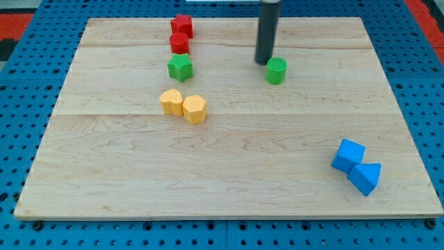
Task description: Push the green circle towards centre
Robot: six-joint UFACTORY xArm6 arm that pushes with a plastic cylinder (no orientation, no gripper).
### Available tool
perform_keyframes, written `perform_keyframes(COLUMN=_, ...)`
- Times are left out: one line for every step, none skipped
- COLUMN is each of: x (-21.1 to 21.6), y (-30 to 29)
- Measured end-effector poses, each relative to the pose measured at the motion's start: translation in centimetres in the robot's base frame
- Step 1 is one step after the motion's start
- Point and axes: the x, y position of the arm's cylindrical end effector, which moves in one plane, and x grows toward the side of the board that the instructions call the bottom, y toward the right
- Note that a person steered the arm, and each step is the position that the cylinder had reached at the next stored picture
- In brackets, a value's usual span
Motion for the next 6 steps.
perform_keyframes(x=0.6, y=-0.9)
perform_keyframes(x=-5.4, y=1.5)
perform_keyframes(x=-3.4, y=9.0)
perform_keyframes(x=1.1, y=4.9)
perform_keyframes(x=1.3, y=-3.9)
perform_keyframes(x=2.6, y=-1.0)
